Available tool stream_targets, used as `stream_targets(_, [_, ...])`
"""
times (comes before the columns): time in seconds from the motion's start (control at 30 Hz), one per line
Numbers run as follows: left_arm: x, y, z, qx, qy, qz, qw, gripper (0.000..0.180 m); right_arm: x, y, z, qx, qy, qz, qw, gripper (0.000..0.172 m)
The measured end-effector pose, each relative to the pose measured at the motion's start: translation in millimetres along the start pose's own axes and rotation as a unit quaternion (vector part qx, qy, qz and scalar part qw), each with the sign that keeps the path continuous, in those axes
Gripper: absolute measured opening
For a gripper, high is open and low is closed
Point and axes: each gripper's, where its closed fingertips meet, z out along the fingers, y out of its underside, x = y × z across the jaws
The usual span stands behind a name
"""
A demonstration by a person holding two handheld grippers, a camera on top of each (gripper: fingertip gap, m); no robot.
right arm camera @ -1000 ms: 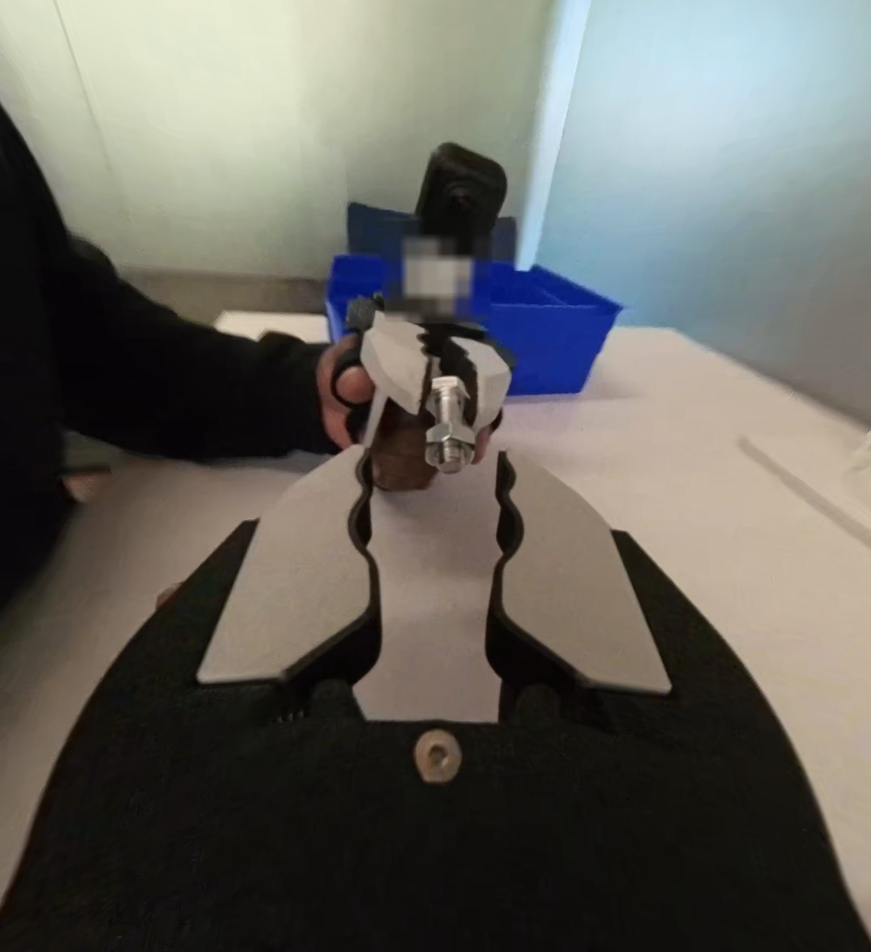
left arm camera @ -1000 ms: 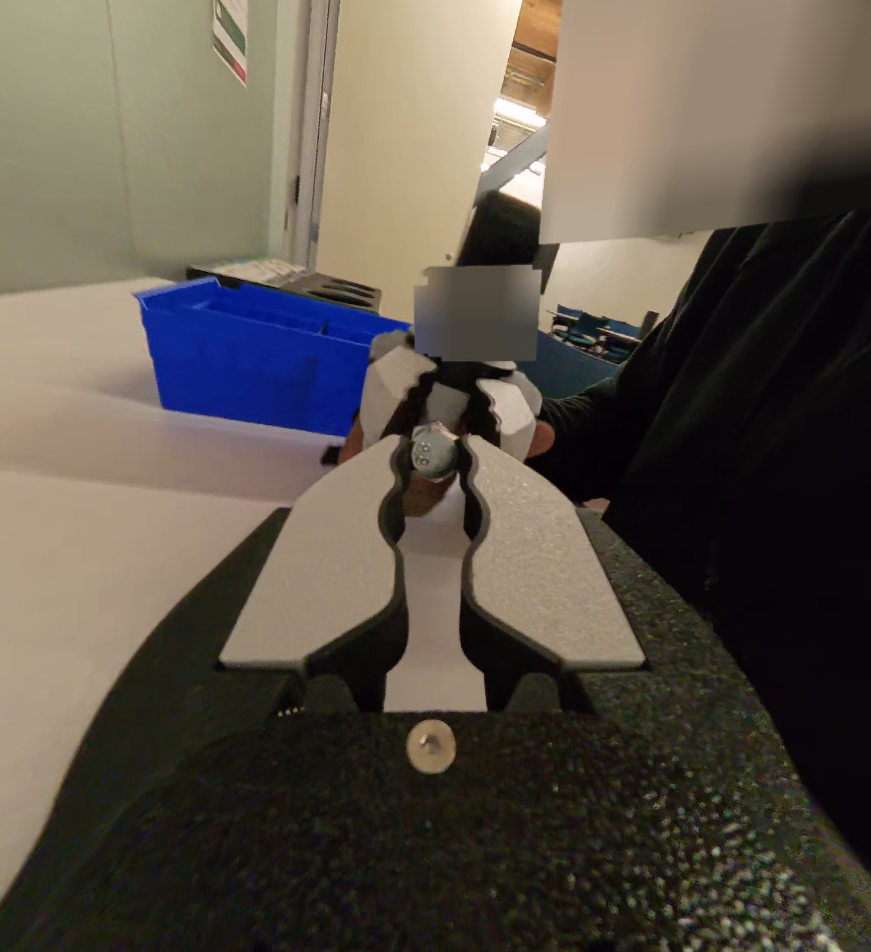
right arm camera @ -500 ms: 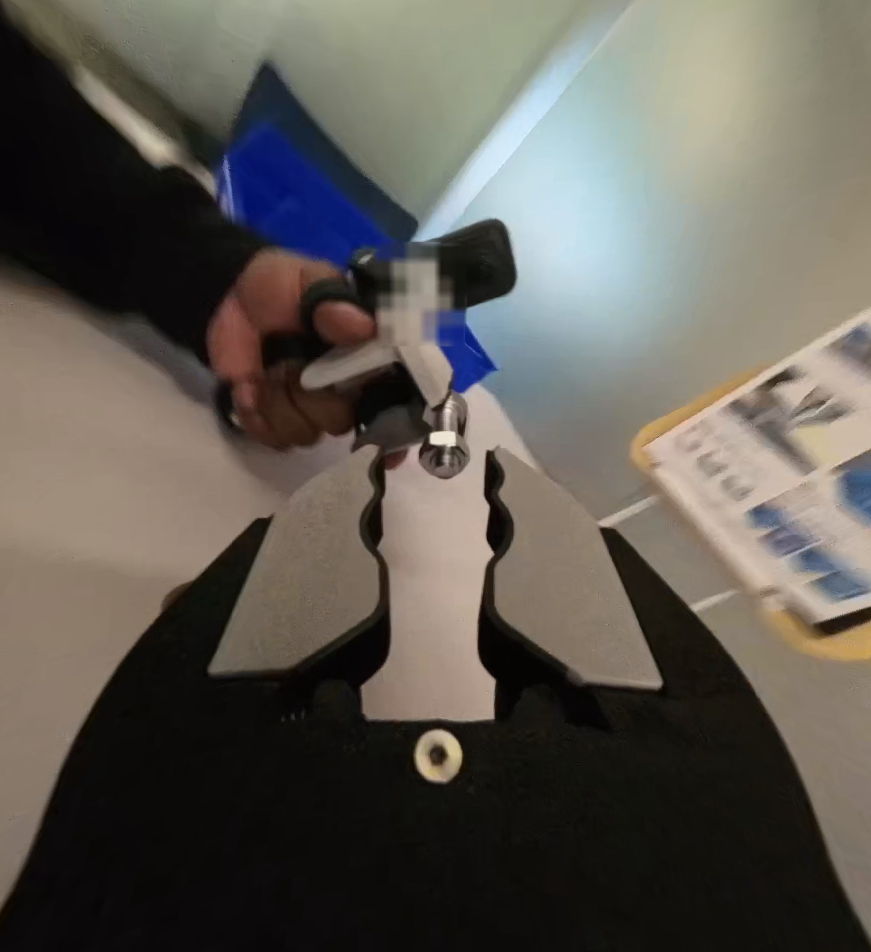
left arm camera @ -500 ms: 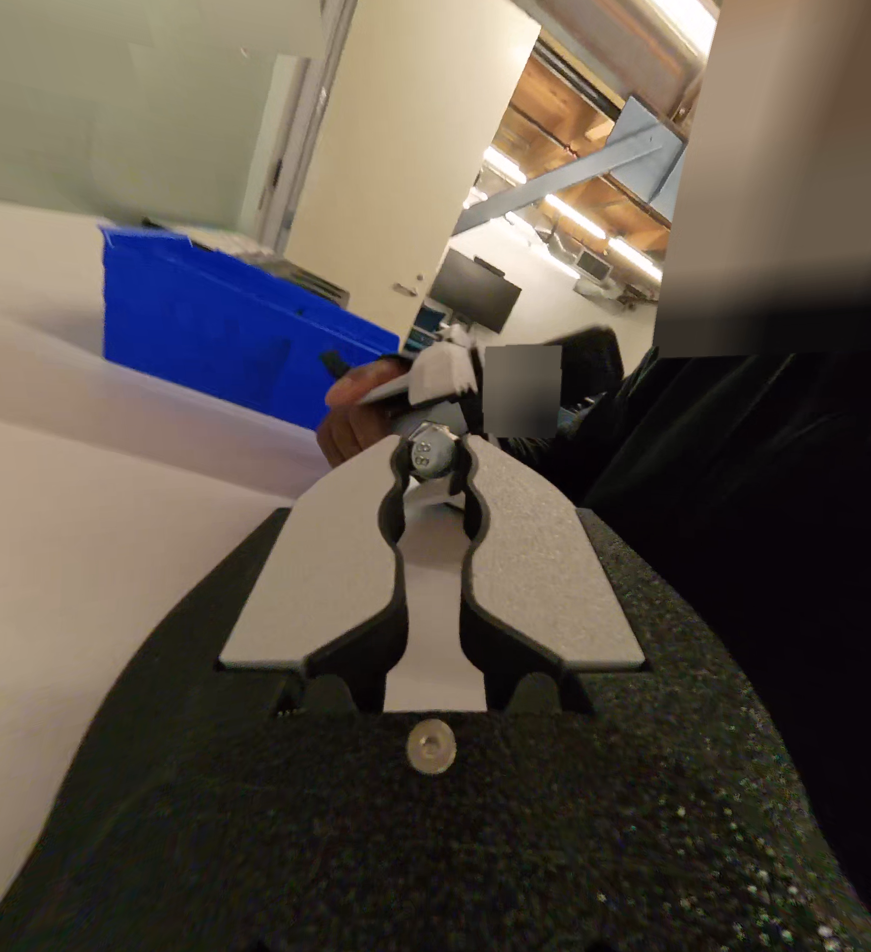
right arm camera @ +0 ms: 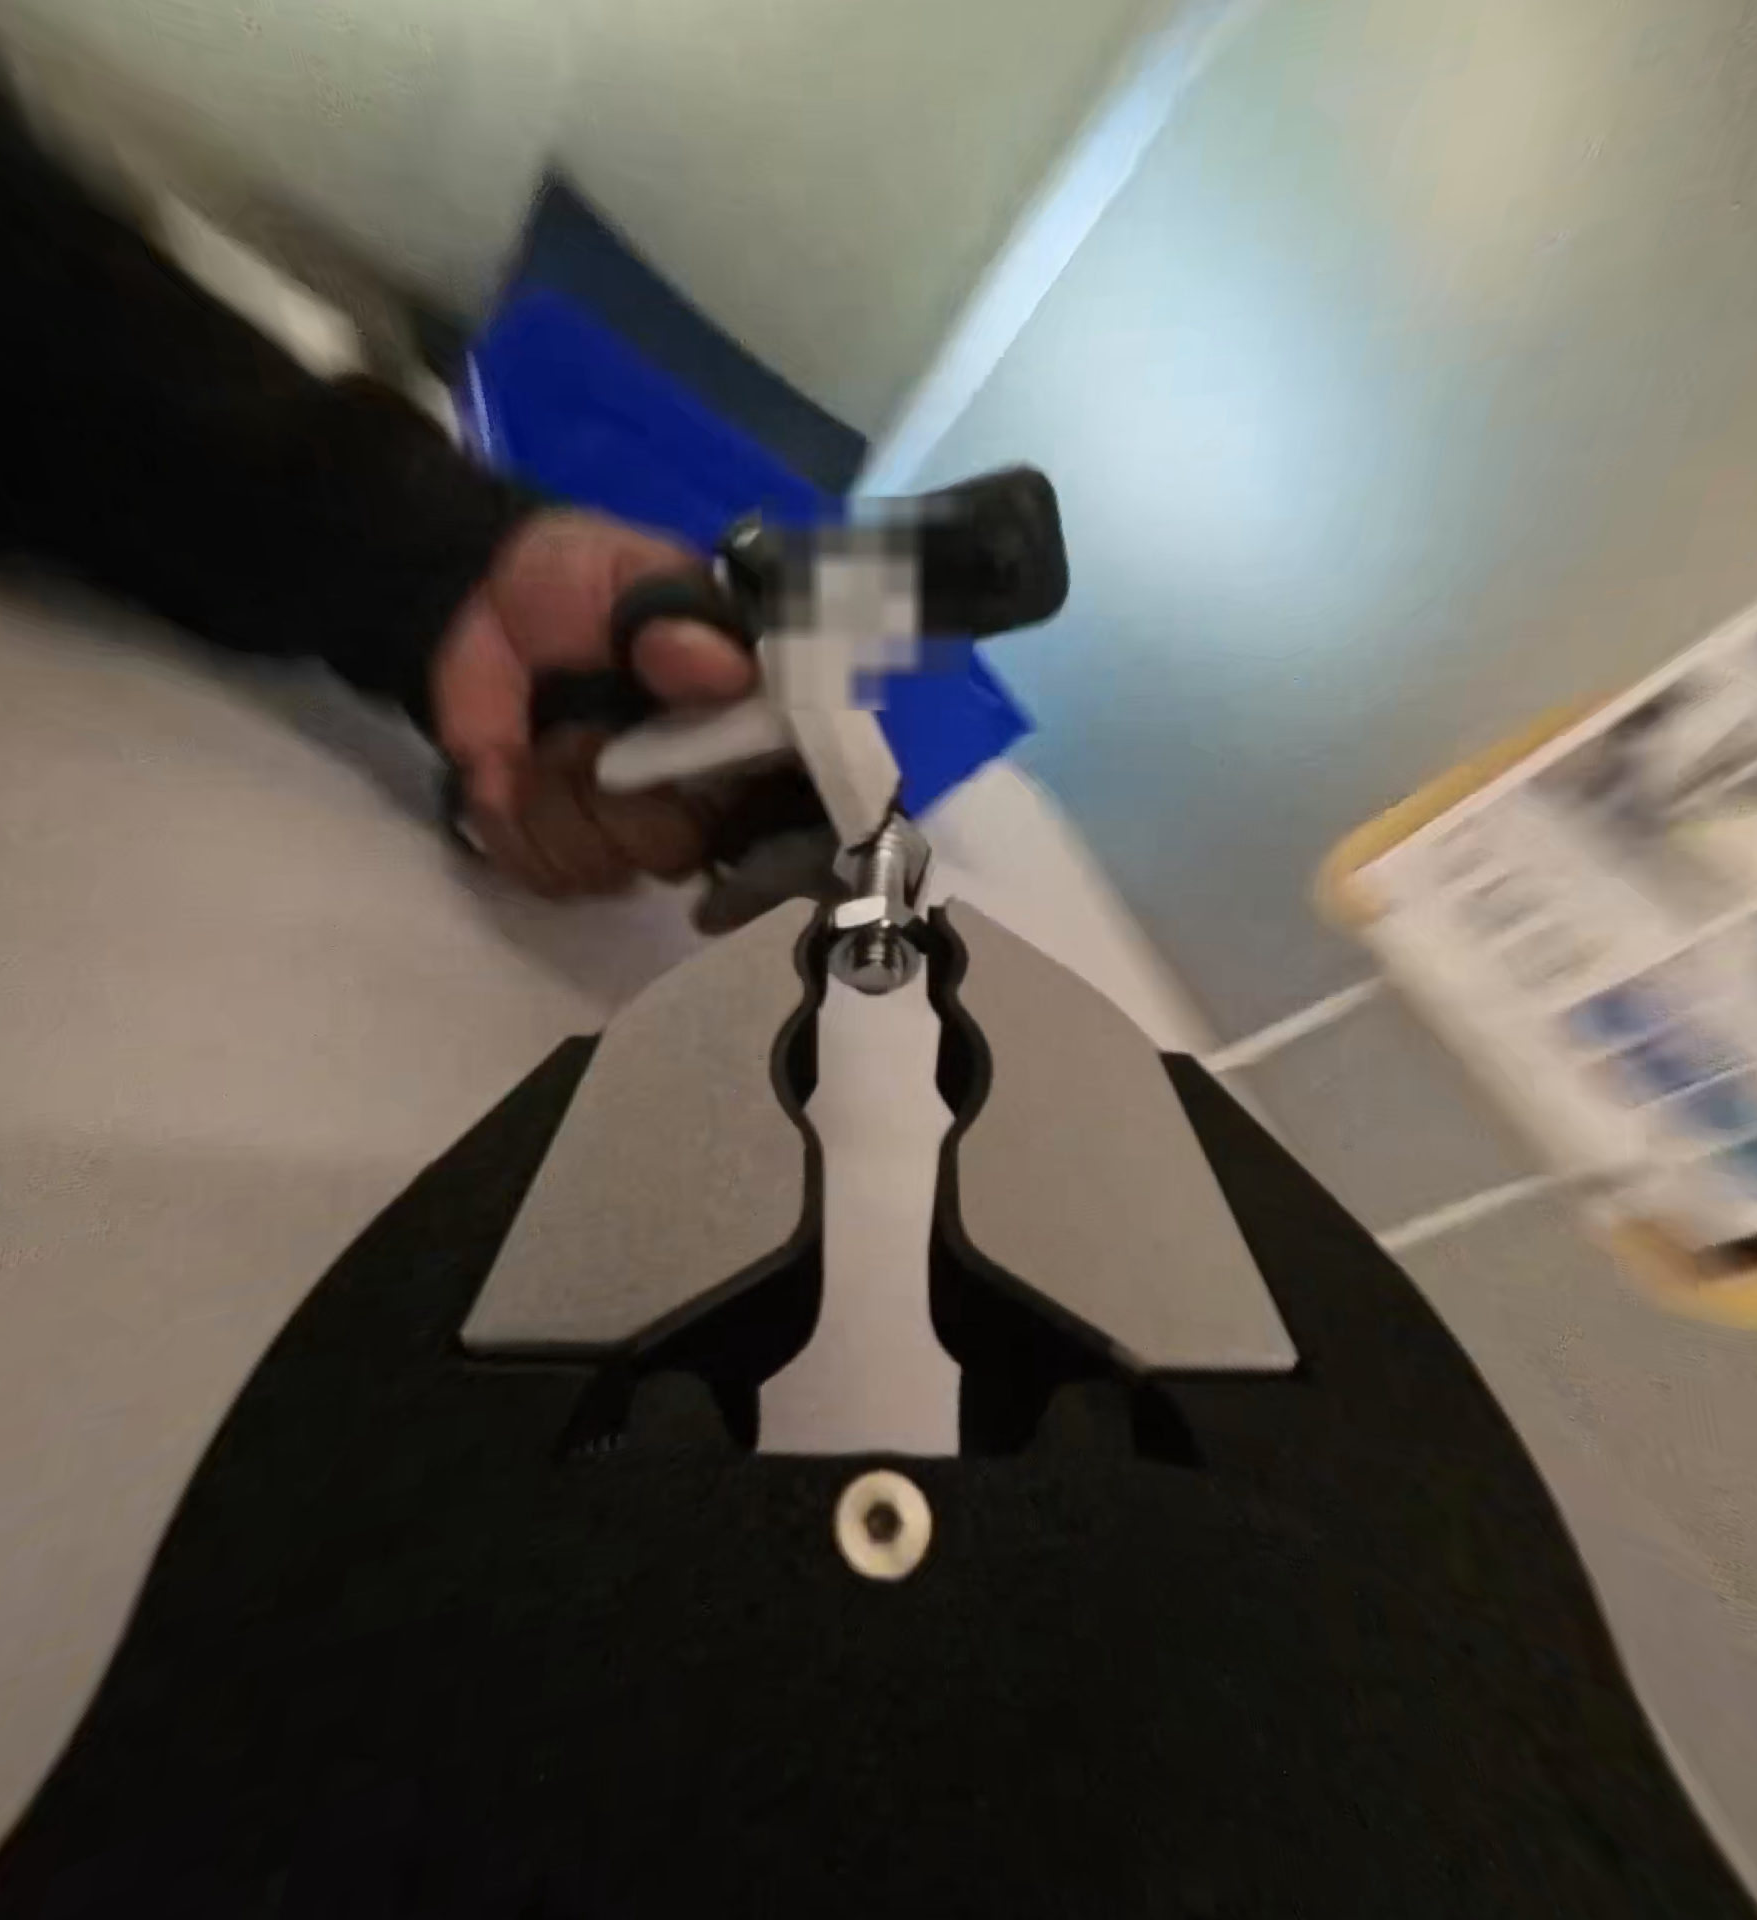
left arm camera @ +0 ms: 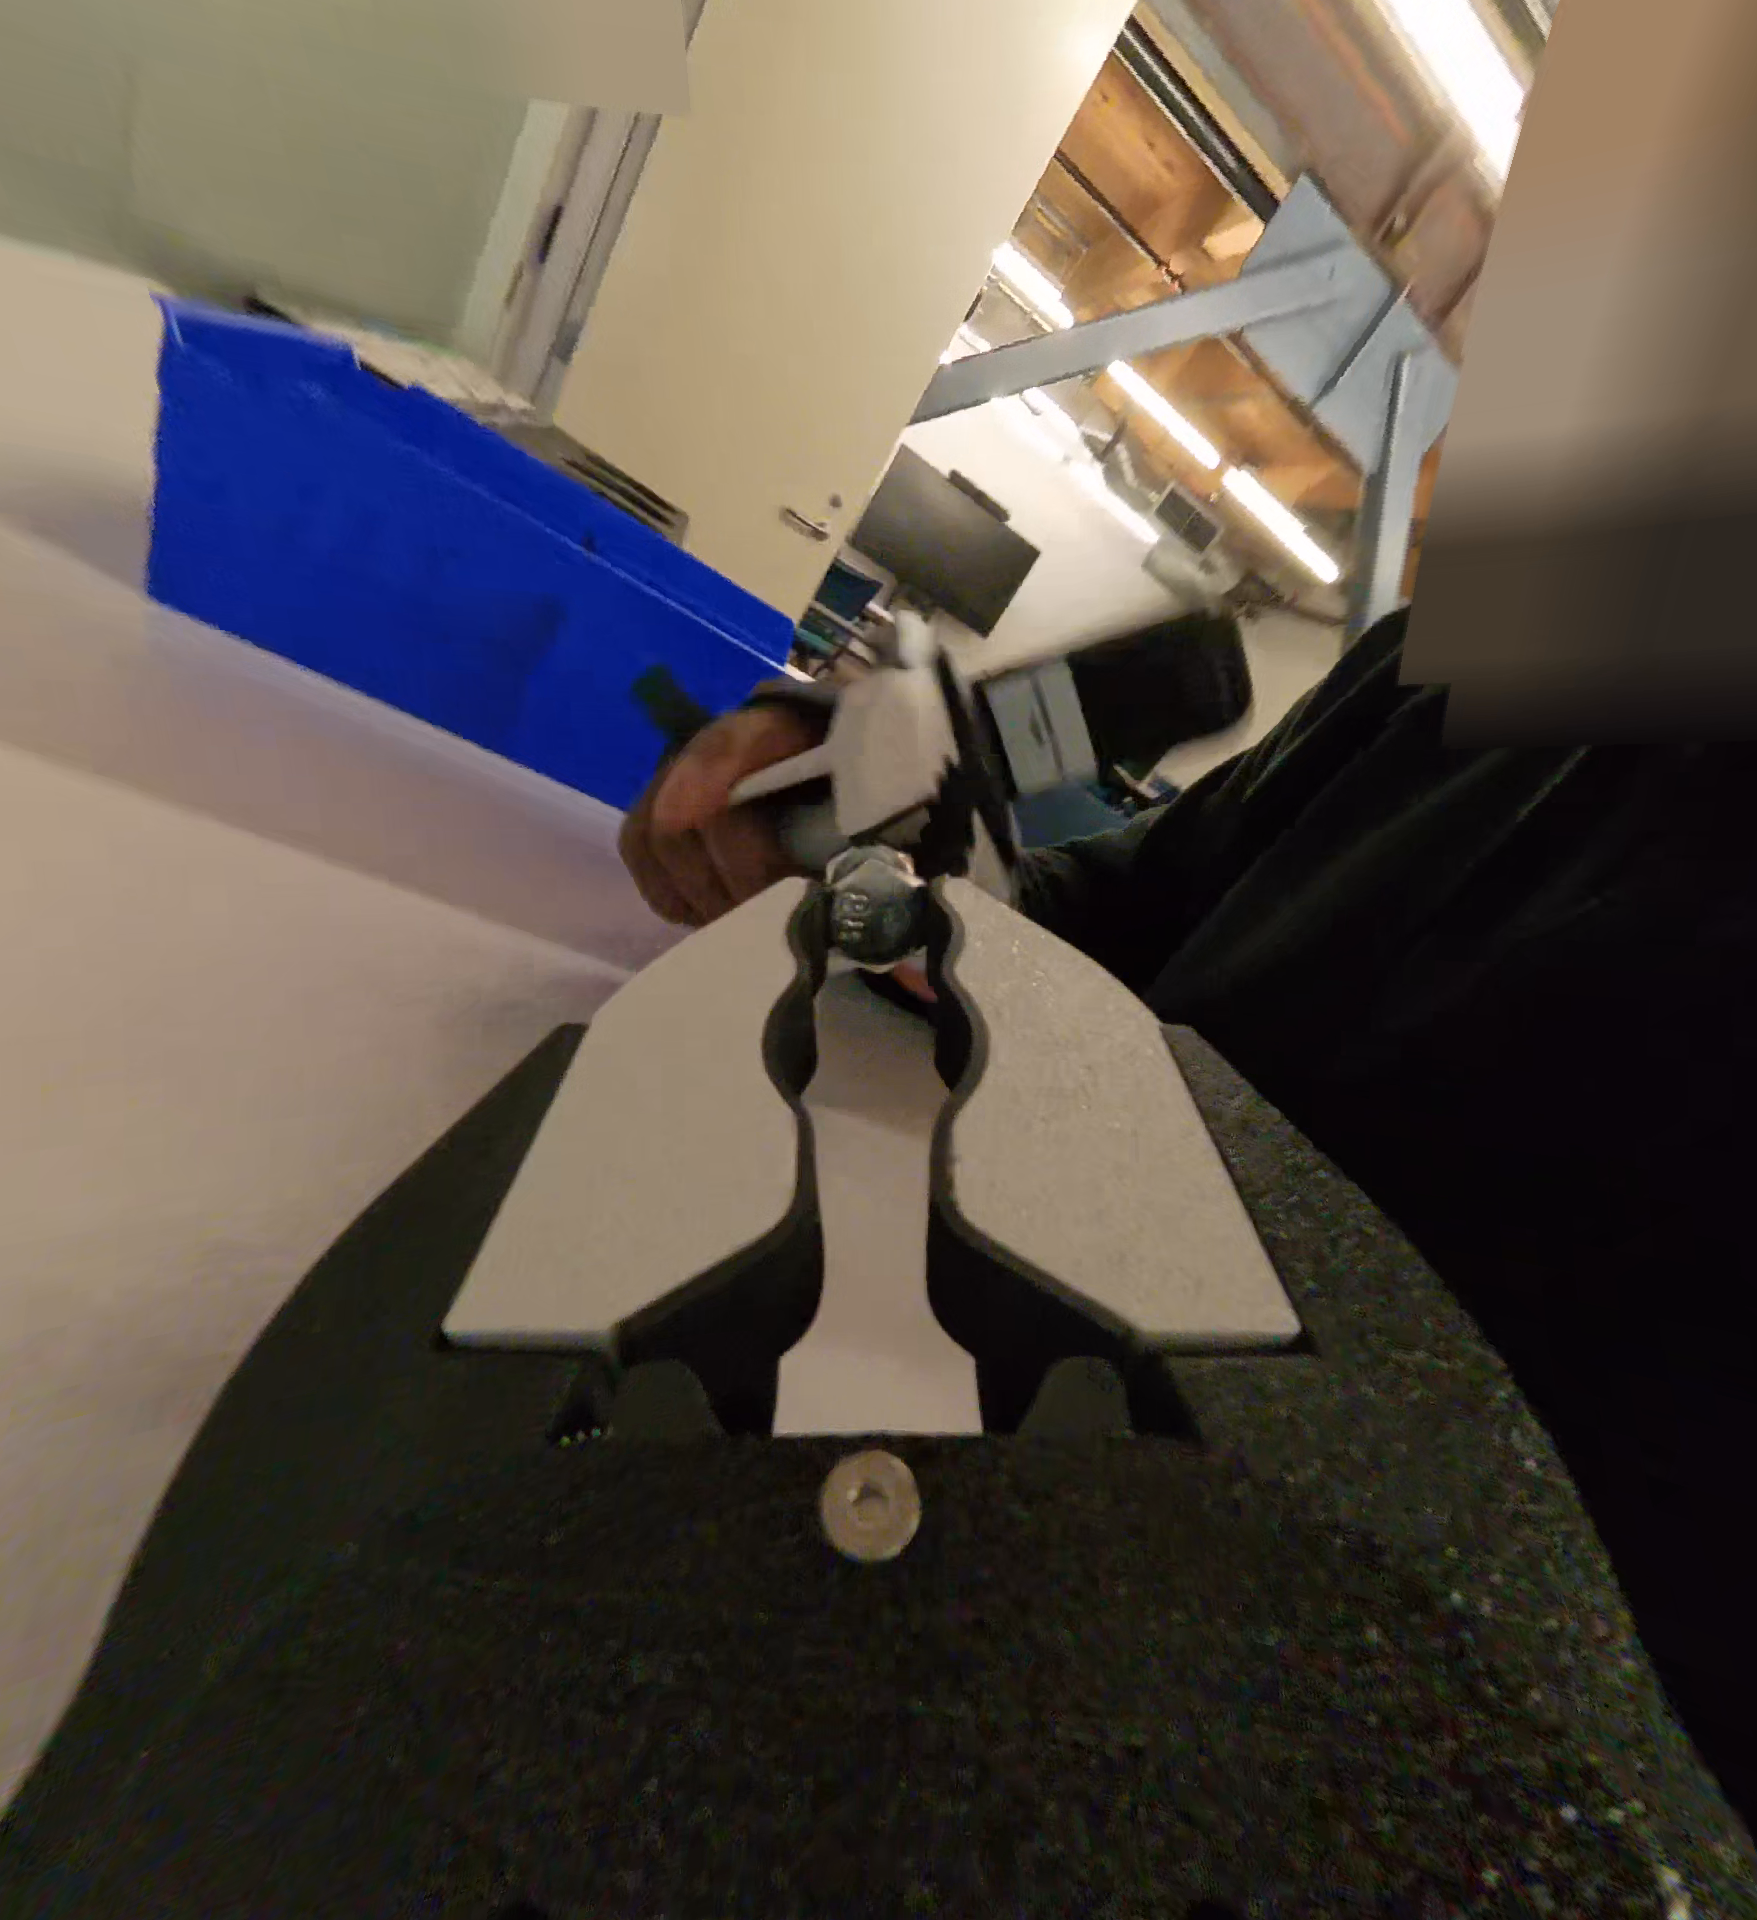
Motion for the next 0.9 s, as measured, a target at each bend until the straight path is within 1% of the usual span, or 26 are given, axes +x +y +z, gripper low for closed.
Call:
stream_targets(0.03, [-1.1,1.3,0.8,0.003,0.004,-0.014,1.0,0.017,-1.5,0.5,-0.7,-0.008,0.023,-0.094,0.995,0.017])
stream_targets(0.07, [-1.5,1.2,1.4,0.007,0.005,-0.014,1.0,0.017,-1.6,0.5,-1.0,-0.013,0.031,-0.121,0.992,0.018])
stream_targets(0.1, [-1.3,0.0,1.4,0.011,0.004,-0.006,1.0,0.017,0.2,-1.6,-1.1,-0.006,0.026,-0.079,0.997,0.019])
stream_targets(0.13, [-0.1,-2.9,0.6,0.019,0.004,0.009,1.0,0.017,3.6,-6.0,-1.6,0.011,0.017,-0.005,1.0,0.028])
stream_targets(0.17, [1.6,-6.5,-0.6,0.028,0.003,0.026,0.999,0.017,8.0,-8.7,-1.9,0.025,0.006,0.078,0.997,0.036])
stream_targets(0.2, [3.3,-9.5,-1.9,0.034,0.001,0.042,0.999,0.017,11.0,-9.0,-1.5,0.031,-0.012,0.161,0.986,0.038])
stream_targets(0.27, [4.7,-13.3,-3.7,0.041,-0.01,0.073,0.996,0.017,13.5,-8.4,0.5,0.044,-0.053,0.311,0.948,0.048])
stream_targets(0.33, [6.3,-13.3,-3.8,0.038,-0.015,0.096,0.995,0.017,12.8,-8.2,2.2,0.057,-0.087,0.417,0.903,0.046])
stream_targets(0.37, [7.4,-12.1,-3.1,0.033,-0.014,0.103,0.994,0.017,10.6,-8.5,2.9,0.06,-0.104,0.449,0.885,0.042])
stream_targets(0.4, [8.0,-10.0,-1.9,0.026,-0.014,0.109,0.994,0.017,8.0,-8.8,3.2,0.061,-0.117,0.466,0.875,0.032])
stream_targets(0.43, [8.3,-7.3,-0.6,0.017,-0.013,0.113,0.993,0.017,6.6,-7.8,3.5,0.057,-0.118,0.465,0.875,0.018])
stream_targets(0.47, [7.7,-6.7,-0.5,0.015,-0.016,0.113,0.993,0.017,5.7,-6.9,3.5,0.053,-0.112,0.44,0.889,0.018])
stream_targets(0.5, [7.9,-6.2,-0.8,0.012,-0.013,0.103,0.994,0.017,4.0,-5.8,3.5,0.044,-0.101,0.391,0.914,0.018])
stream_targets(0.53, [7.4,-5.3,-0.9,0.009,-0.009,0.085,0.996,0.017,3.0,-4.3,3.5,0.034,-0.079,0.315,0.945,0.018])
stream_targets(0.57, [5.7,-4.6,-0.9,0.009,-0.006,0.06,0.998,0.017,2.5,-2.5,3.3,0.022,-0.047,0.213,0.976,0.018])
stream_targets(0.6, [3.9,-3.3,-0.5,0.008,-0.002,0.032,0.999,0.017,1.3,-0.6,2.5,0.009,-0.014,0.088,0.996,0.018])
stream_targets(0.63, [2.4,-1.2,0.0,0.007,0.004,0.008,1.0,0.017,-0.9,1.0,1.5,-0.006,0.015,-0.042,0.999,0.018])
stream_targets(0.67, [1.1,0.5,0.7,0.007,0.009,-0.008,1.0,0.017,-3.2,3.1,0.7,-0.02,0.033,-0.142,0.989,0.018])
stream_targets(0.7, [-0.8,0.8,1.0,0.011,0.008,-0.015,1.0,0.017,-3.5,5.5,0.5,-0.033,0.038,-0.174,0.983,0.018])
stream_targets(0.73, [-1.8,0.3,1.1,0.014,0.005,-0.015,1.0,0.017,-1.3,4.4,-0.1,-0.029,0.037,-0.14,0.989,0.02])
stream_targets(0.8, [1.0,-7.1,-1.0,0.034,0.006,0.007,0.999,0.017,8.0,-4.5,-2.1,0.009,0.027,0.011,1.0,0.034])
stream_targets(0.83, [2.6,-10.7,-2.5,0.043,0.005,0.02,0.999,0.017,12.2,-6.9,-2.6,0.022,0.012,0.099,0.995,0.037])
stream_targets(0.87, [3.8,-13.2,-4.0,0.048,0.002,0.034,0.998,0.017,14.7,-8.0,-2.3,0.033,-0.01,0.187,0.982,0.04])
stream_targets(0.9, [4.6,-15.1,-5.2,0.051,-0.002,0.048,0.998,0.017,16.0,-8.5,-1.4,0.043,-0.033,0.272,0.961,0.044])
